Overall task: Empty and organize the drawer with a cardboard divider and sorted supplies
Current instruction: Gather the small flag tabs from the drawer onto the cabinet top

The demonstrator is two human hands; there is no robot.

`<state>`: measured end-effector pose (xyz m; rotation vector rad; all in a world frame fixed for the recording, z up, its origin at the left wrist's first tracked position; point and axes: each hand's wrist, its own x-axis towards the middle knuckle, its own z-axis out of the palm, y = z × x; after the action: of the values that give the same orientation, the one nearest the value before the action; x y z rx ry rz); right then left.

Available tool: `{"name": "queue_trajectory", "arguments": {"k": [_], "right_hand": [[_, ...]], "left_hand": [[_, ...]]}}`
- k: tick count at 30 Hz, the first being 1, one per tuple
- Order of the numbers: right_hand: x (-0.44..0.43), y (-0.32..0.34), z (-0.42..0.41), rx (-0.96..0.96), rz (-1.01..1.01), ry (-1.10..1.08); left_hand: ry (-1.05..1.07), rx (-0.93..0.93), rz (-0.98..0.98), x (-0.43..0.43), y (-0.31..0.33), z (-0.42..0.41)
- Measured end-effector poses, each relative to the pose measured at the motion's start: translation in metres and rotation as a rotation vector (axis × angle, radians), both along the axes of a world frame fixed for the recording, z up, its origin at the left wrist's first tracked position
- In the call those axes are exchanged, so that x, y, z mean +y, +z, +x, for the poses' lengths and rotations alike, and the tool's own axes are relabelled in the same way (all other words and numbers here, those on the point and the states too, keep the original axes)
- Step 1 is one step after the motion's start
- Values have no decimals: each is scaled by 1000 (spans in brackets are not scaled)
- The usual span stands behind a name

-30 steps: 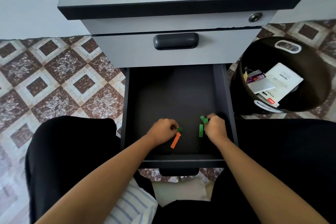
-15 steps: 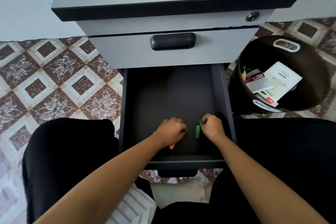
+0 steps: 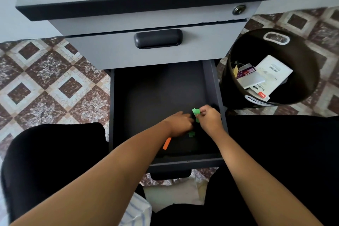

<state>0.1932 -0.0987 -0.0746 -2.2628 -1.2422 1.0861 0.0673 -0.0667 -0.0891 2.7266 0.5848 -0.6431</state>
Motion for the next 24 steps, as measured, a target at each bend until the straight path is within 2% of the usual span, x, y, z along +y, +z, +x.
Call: {"name": "queue_trajectory", "arguments": {"k": [5, 10, 13, 16, 18, 21, 24], "right_hand": [[-1, 2, 0, 28, -13, 12], [-1, 5, 1, 72, -12, 8], [0, 11, -1, 145, 22, -23], [2, 22, -7, 308, 39, -101], [1, 33, -17, 432, 37, -126], [-2, 46, -33, 512, 65, -90], [-5, 61, -45, 536, 125, -53]], "left_hand": [[-7, -22, 62, -3, -7, -11], [201, -52, 62, -9, -8, -27], [541, -144, -43, -13, -2, -34], [1114, -415, -305, -14, 10, -35], [1380, -590, -455, -14, 24, -37], [1570, -821, -666, -16, 51, -42], [1615, -963, -813, -21, 75, -53]]}}
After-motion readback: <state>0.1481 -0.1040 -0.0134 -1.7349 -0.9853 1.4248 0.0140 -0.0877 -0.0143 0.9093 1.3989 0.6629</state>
